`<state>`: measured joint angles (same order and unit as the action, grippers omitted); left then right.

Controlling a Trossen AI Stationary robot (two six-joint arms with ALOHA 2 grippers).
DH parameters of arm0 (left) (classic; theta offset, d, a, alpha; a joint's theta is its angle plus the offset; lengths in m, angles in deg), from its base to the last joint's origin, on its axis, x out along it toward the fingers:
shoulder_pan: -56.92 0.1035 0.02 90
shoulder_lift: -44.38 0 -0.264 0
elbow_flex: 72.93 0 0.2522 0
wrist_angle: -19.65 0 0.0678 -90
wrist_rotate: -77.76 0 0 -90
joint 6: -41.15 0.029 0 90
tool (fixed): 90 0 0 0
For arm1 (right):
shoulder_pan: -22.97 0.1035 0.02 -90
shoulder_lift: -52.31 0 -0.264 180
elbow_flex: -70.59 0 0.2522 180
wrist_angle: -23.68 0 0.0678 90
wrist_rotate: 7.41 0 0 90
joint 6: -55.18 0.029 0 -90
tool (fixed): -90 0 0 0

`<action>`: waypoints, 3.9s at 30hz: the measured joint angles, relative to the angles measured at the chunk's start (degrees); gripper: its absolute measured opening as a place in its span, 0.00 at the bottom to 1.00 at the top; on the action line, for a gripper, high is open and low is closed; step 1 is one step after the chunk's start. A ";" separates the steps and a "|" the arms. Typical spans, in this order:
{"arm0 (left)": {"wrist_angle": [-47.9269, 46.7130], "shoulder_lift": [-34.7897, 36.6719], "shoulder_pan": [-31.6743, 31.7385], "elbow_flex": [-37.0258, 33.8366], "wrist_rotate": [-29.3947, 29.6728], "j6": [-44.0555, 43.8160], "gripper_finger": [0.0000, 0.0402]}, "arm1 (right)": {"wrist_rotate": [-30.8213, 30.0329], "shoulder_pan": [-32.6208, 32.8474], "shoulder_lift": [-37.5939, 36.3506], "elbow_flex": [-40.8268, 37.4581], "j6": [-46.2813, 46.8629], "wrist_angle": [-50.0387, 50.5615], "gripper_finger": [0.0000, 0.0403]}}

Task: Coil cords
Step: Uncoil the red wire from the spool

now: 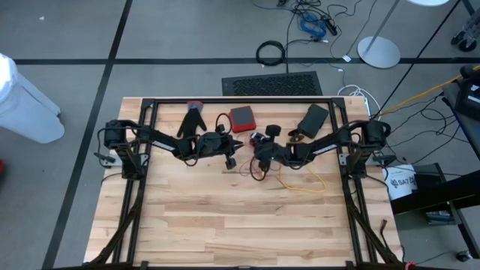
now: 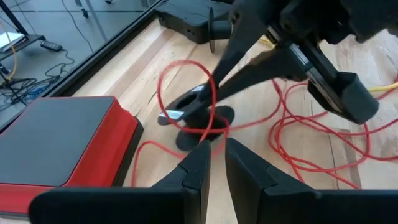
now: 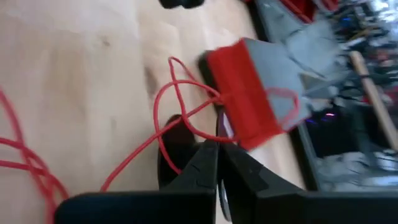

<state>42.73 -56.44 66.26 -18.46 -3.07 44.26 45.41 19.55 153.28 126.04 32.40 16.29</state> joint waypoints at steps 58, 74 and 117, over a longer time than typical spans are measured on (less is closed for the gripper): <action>18.87 14.86 -11.68 2.08 -10.48 19.87 0.29 | 3.18 30.71 -34.72 -0.11 -18.85 -8.61 0.00; 17.44 14.49 -13.88 5.76 -19.36 15.18 0.31 | 10.74 28.48 -34.39 -0.11 -17.67 -12.05 0.00; 16.39 14.43 -14.09 5.79 -20.66 12.17 0.31 | 0.77 31.29 -36.12 -0.07 -20.99 -11.23 0.00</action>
<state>59.12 -42.01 52.17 -12.67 -23.73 56.44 46.18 50.84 117.17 125.98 11.41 5.06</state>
